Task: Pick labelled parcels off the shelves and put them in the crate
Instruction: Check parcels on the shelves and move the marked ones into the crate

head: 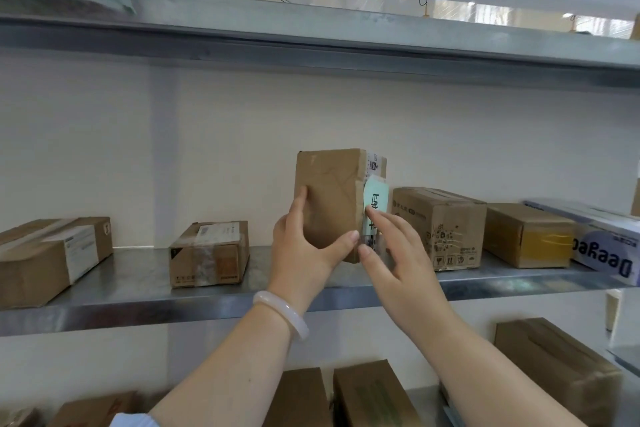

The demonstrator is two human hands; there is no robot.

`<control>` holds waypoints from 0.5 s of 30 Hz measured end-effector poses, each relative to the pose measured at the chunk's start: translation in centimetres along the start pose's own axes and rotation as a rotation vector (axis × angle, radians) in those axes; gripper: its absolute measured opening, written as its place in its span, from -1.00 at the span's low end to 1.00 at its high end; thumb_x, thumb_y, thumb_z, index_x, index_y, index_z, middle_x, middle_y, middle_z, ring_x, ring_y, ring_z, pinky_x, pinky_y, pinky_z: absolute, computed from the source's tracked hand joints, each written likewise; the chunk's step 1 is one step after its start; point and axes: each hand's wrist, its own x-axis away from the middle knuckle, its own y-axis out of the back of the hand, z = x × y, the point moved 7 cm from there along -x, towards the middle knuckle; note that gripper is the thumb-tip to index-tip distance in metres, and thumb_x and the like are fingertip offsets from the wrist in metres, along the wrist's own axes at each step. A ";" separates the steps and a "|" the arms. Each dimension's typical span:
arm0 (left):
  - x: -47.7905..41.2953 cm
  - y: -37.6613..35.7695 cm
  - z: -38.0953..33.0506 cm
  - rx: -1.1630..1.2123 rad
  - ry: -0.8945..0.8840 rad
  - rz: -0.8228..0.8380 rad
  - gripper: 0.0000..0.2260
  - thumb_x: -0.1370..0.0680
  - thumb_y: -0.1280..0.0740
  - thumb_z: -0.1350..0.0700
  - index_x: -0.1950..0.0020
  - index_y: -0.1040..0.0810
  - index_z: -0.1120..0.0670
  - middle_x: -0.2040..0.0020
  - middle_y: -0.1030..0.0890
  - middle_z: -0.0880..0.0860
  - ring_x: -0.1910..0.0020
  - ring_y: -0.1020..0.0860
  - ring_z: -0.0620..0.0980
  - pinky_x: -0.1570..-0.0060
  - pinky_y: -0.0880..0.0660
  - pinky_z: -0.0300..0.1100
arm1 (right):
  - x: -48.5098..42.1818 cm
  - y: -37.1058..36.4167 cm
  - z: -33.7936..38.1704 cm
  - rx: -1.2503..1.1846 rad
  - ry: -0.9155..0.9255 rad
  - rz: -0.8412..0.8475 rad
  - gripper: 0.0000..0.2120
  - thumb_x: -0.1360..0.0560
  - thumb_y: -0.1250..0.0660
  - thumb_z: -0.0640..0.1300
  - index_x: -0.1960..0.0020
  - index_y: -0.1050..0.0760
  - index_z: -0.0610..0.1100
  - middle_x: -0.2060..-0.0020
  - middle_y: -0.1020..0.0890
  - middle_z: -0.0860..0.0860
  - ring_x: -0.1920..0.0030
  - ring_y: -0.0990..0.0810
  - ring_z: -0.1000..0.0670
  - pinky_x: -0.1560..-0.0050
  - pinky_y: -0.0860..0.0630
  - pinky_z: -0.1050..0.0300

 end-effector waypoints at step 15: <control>3.0 -9.2 -2.3 0.448 -0.023 0.309 -0.48 -0.48 -0.41 -0.02 -0.43 -0.40 -0.12 -0.30 -0.56 0.00 -0.23 -0.57 -0.10 -0.12 -0.58 -0.12 | 4.1 8.8 -2.2 0.013 -0.080 -0.271 -0.45 -0.50 -0.39 -0.09 -0.36 -0.30 0.33 -0.17 -0.36 0.47 -0.27 -0.41 0.24 0.00 -0.59 0.28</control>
